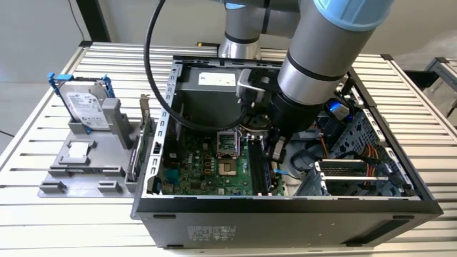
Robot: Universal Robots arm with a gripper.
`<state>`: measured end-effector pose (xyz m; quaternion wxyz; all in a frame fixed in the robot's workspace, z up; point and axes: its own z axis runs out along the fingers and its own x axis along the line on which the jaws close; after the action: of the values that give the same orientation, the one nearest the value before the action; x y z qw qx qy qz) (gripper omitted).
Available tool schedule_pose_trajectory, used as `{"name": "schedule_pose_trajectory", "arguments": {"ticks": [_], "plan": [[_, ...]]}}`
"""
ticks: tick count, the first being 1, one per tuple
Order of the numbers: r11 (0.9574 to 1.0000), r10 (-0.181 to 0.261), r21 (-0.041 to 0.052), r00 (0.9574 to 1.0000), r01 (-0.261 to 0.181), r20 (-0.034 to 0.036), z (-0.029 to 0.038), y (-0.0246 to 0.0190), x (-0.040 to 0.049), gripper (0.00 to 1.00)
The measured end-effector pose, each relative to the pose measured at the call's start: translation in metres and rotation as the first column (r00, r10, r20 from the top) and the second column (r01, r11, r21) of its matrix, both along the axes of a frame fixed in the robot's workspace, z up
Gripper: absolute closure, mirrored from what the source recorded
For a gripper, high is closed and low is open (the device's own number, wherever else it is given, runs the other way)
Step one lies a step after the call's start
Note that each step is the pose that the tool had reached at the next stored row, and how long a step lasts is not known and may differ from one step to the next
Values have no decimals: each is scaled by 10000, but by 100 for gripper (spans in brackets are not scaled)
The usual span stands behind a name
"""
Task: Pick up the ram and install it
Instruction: 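Press down the ram until it locks into place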
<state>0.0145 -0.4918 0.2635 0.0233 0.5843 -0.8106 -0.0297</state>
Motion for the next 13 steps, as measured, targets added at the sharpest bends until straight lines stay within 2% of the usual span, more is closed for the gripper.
{"name": "schedule_pose_trajectory", "arguments": {"ticks": [4,6,8,13], "plan": [[9996,288,-2,9991,-288,296,-4,7,0,100],[9991,429,-7,9983,-429,395,-7,12,0,100],[9983,577,-6,9974,-577,436,-10,17,0,100],[9952,975,-9,9942,-975,448,-15,27,0,100]]}}
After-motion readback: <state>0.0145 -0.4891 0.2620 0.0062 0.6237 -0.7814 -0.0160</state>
